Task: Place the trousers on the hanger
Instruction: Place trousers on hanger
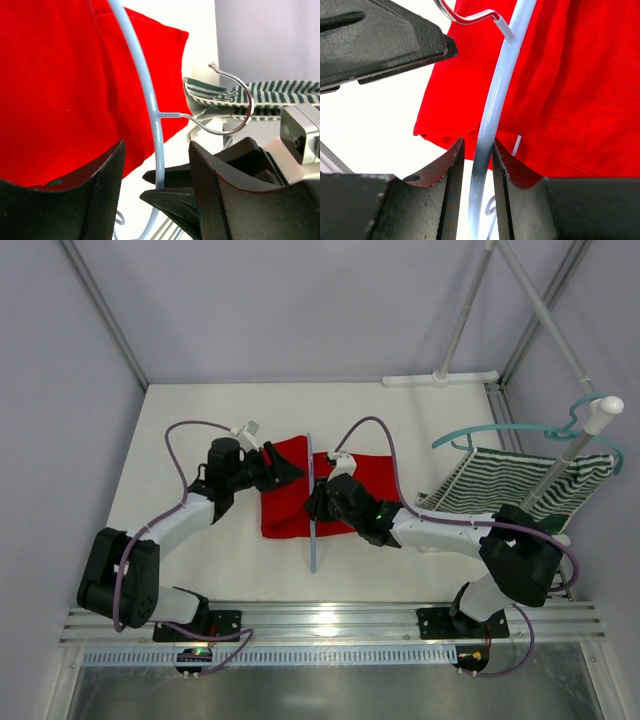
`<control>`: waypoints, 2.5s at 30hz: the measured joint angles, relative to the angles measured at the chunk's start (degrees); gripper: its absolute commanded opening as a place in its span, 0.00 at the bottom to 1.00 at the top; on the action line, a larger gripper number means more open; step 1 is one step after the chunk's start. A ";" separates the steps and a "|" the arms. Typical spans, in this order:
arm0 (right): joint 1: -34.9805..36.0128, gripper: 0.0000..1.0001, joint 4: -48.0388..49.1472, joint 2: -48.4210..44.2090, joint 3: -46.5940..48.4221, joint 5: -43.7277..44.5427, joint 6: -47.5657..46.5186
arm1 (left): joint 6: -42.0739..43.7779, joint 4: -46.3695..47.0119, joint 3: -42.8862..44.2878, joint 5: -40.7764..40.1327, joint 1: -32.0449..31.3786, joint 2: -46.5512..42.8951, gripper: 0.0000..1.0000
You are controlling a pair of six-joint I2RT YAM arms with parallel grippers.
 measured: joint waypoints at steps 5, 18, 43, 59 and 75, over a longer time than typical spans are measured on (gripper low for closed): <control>0.33 0.31 0.63 0.68 0.00 -0.50 0.02 | 0.74 2.45 -0.68 3.37 0.00 0.15 0.51; 0.92 0.31 0.87 2.45 0.07 -1.07 0.04 | -4.28 15.78 -3.65 10.47 -0.87 9.42 0.49; 1.05 0.68 -4.28 -3.13 -1.14 -0.52 -2.56 | -9.38 19.34 -2.47 12.28 -2.69 14.27 0.00; -10.34 0.61 -6.19 -1.97 0.02 -5.81 0.92 | -9.64 17.20 -2.47 11.06 -2.23 13.38 0.00; -10.71 0.61 -0.35 8.37 2.69 -8.20 8.09 | -7.80 13.66 -2.47 9.88 -1.66 11.65 0.00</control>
